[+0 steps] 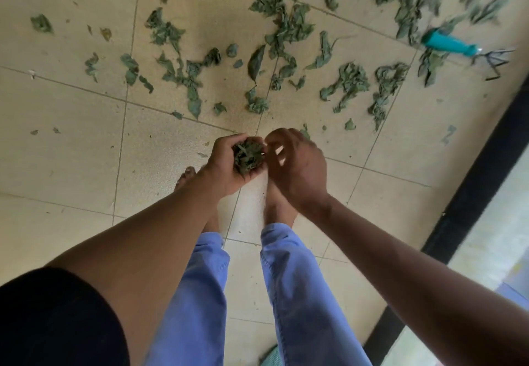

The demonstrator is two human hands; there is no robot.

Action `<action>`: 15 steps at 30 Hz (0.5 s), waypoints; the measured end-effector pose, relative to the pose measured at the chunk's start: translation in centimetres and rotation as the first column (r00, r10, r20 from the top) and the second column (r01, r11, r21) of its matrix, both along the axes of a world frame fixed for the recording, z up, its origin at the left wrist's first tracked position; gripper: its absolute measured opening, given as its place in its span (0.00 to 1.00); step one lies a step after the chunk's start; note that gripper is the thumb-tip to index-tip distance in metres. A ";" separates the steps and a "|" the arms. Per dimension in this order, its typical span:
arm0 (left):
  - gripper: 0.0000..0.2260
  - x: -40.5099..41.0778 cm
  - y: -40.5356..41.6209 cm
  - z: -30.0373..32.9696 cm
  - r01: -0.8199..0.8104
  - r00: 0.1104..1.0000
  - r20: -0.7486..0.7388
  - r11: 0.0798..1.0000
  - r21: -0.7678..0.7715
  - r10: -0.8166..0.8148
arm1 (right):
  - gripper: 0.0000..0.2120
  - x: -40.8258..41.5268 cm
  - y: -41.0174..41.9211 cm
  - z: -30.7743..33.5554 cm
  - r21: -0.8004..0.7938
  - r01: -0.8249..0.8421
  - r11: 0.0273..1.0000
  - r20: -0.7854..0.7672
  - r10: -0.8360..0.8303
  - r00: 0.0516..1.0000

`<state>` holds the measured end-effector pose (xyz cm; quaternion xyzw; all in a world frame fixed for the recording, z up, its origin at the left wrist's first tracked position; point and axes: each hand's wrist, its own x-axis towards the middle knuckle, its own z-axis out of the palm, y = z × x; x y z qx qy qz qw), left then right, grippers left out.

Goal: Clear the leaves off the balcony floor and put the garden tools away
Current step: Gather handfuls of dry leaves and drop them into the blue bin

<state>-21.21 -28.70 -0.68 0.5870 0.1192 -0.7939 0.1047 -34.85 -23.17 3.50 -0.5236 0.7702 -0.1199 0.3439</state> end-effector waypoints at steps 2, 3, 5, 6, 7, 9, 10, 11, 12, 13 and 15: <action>0.17 0.1 -0.2 -0.8 -0.035 0.999 -0.012 0.999 0.012 0.035 | 0.09 -2.5 0.2 -2.9 0.090 0.054 0.994 -0.086 -0.047 0.995; 0.17 0.2 -0.4 -1.1 -0.030 0.999 -0.014 0.999 0.012 0.030 | 0.10 -3.7 0.5 -4.5 0.156 0.069 0.985 -0.127 -0.049 0.991; 0.16 0.4 -0.8 -1.7 -0.005 1.000 -0.012 1.000 0.009 0.005 | 0.14 -5.4 0.8 -7.1 0.273 0.089 0.958 -0.184 -0.039 0.982; 0.16 0.5 -0.9 -2.1 0.007 1.000 -0.009 1.000 0.006 -0.007 | 0.15 -5.9 0.8 -8.2 0.313 0.106 0.944 -0.199 -0.044 0.979; 0.16 0.6 -1.0 -2.5 0.023 1.000 0.000 1.000 0.005 -0.023 | 0.17 -5.9 0.7 -9.1 0.340 0.134 0.931 -0.210 -0.064 0.976; 0.16 0.9 -1.1 -3.1 0.042 0.999 0.006 0.999 -0.002 -0.042 | 0.16 -5.3 0.3 -10.1 0.352 0.189 0.917 -0.219 -0.115 0.969; 0.16 1.0 -1.0 -3.3 0.050 0.999 0.009 0.999 -0.006 -0.050 | 0.14 -4.9 0.4 -10.5 0.343 0.205 0.917 -0.215 -0.136 0.967; 0.16 1.1 -0.9 -3.4 0.061 0.998 0.015 0.998 -0.010 -0.061 | 0.13 -4.4 0.6 -10.7 0.330 0.226 0.916 -0.202 -0.165 0.965; 0.16 1.3 -0.8 -3.4 0.067 0.998 0.016 0.998 -0.010 -0.067 | 0.14 -4.0 0.8 -10.8 0.316 0.256 0.914 -0.177 -0.208 0.962; 0.16 1.3 -0.7 -3.4 0.078 0.997 0.020 0.997 -0.010 -0.078 | 0.14 -3.5 1.1 -10.6 0.293 0.289 0.911 -0.145 -0.256 0.956; 0.16 1.2 -0.4 -2.9 0.095 0.995 0.024 0.995 -0.008 -0.095 | 0.12 -2.6 1.2 -9.2 0.213 0.327 0.921 -0.037 -0.327 0.944</action>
